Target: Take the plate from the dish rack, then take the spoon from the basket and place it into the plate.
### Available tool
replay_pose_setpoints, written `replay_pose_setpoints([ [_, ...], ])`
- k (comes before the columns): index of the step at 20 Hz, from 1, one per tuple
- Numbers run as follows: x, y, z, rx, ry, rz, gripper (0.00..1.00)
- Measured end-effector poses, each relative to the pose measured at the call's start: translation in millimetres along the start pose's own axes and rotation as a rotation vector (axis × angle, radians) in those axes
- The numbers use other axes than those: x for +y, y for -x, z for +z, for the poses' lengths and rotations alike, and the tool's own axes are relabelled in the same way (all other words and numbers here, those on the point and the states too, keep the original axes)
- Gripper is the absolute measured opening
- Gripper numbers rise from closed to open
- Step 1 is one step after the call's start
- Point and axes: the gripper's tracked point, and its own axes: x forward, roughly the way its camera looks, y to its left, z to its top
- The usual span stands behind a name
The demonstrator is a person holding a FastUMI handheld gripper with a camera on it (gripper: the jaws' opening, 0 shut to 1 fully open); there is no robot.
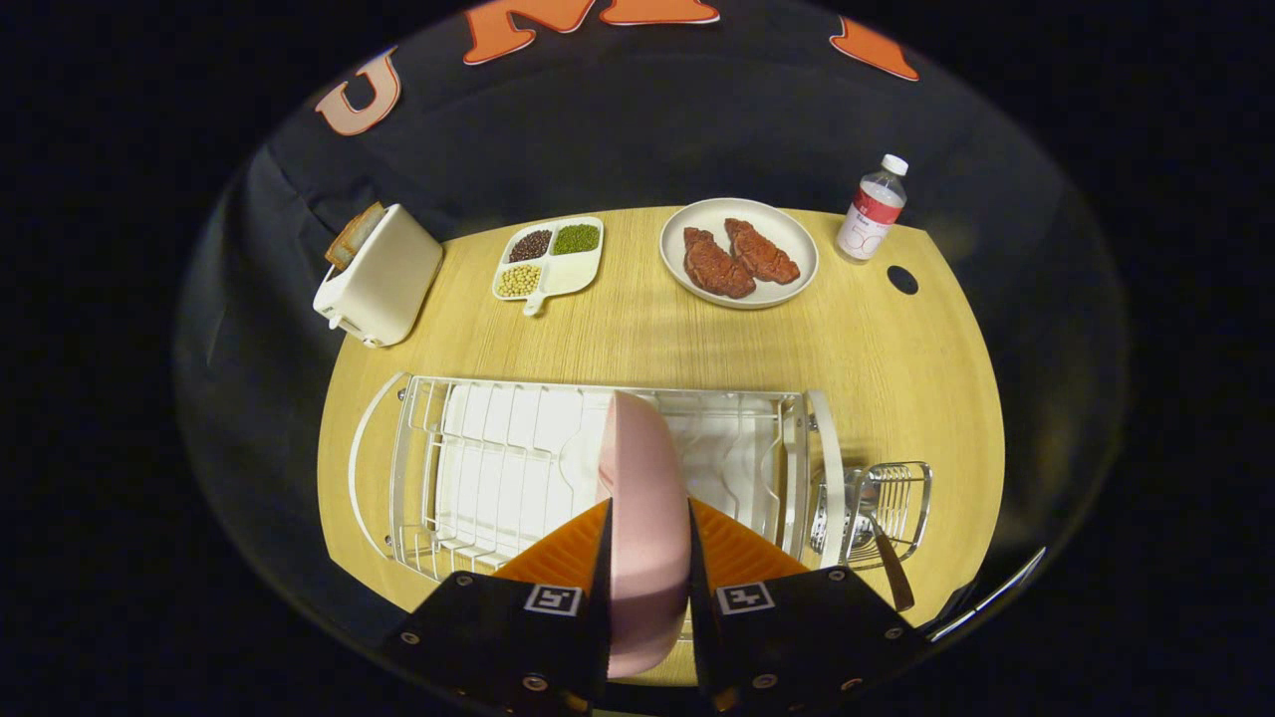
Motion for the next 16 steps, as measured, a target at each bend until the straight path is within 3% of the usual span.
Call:
replay_pose_setpoints([
  [6, -15, 23, 14, -0.107, 0.091, -0.106, 0.30],
  [11, -9, 46, 8, -0.142, 0.088, -0.065, 0.23],
  [16, -9, 75, -3, -0.186, 0.085, -0.031, 0.23],
])
